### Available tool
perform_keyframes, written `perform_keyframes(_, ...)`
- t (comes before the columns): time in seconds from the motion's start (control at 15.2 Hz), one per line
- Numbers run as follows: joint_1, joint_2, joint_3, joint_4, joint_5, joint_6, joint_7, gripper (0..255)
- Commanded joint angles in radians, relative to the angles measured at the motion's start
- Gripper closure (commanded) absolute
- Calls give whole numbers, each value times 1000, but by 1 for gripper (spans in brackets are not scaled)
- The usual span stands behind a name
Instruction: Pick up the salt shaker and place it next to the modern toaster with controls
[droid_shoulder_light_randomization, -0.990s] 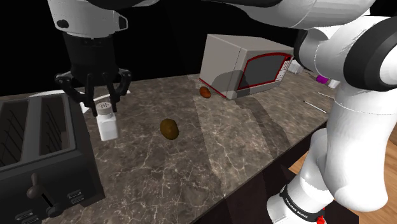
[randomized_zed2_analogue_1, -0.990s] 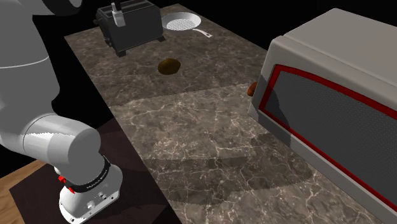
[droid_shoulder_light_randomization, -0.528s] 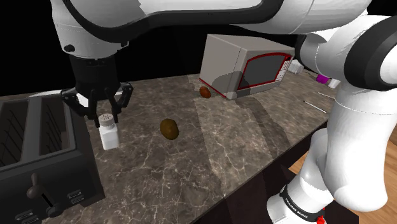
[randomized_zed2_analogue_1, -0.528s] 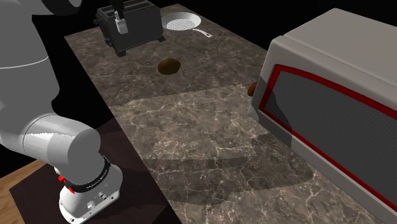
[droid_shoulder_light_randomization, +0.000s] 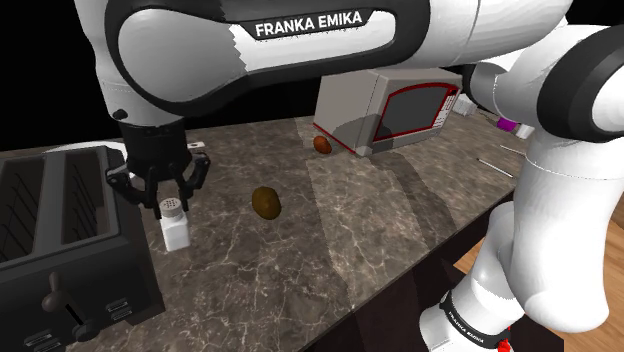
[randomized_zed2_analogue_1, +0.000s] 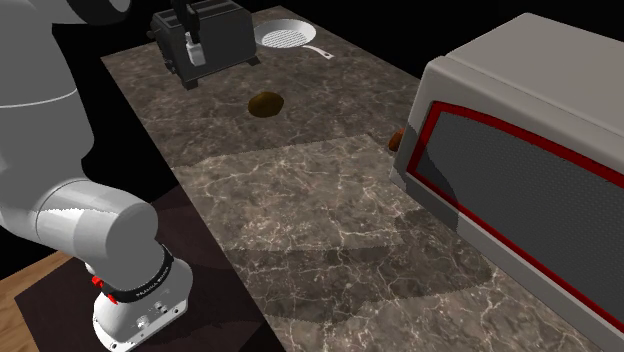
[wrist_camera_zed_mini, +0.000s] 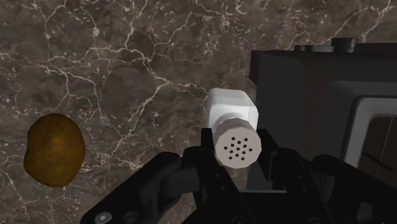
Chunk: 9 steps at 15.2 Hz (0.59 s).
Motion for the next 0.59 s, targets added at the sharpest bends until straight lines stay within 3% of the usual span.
perform_keyframes(0.0, -1, -2, 0, -31, 0, 29, 2, 255)
perform_keyframes(0.53, -2, 20, -4, -109, -10, 128, 7, 255)
